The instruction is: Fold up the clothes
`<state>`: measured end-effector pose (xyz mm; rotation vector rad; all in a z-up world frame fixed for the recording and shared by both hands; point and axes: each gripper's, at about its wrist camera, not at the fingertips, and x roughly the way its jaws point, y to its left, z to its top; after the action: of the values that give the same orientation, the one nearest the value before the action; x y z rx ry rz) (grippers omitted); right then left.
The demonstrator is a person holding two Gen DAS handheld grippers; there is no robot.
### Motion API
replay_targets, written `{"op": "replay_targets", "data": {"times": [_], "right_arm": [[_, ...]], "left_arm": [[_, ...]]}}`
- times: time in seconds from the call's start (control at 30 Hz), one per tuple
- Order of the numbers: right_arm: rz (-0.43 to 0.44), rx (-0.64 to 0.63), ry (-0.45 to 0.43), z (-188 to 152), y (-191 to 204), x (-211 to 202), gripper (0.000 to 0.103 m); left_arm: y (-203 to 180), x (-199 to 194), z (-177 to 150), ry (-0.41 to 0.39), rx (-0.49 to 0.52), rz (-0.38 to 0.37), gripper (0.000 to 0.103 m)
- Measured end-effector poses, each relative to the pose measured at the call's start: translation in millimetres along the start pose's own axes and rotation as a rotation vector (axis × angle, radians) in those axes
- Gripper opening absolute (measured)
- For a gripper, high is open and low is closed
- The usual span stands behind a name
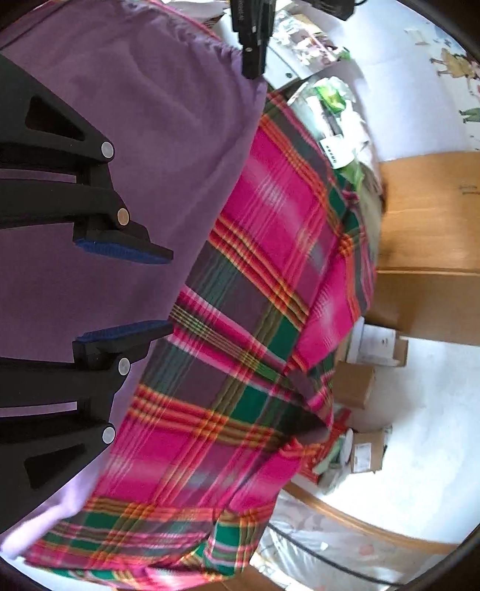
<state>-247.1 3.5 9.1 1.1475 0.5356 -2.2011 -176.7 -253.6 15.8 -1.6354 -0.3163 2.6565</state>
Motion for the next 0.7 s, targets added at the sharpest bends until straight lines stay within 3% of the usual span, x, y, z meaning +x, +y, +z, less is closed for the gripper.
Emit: {"op": "replay_targets", "data": {"times": [0.33,0.5,0.7], "right_arm": [[0.034,-0.054,0.025,9.8,7.3,16.4,0.034],[0.087,-0.062,0.034,10.4,10.3,15.4,0.004],[-0.045,-0.044,-0.021,18.8,11.8,14.7,0.002]], "left_arm": [[-4.4,17.1,12.5,0.011,0.014,0.01,0.022],[-3.5,17.7,14.0,-0.001,0.015,0.003,0.022],[-1.5,18.6,18.4,0.002,0.002,-0.01,0.022]]}}
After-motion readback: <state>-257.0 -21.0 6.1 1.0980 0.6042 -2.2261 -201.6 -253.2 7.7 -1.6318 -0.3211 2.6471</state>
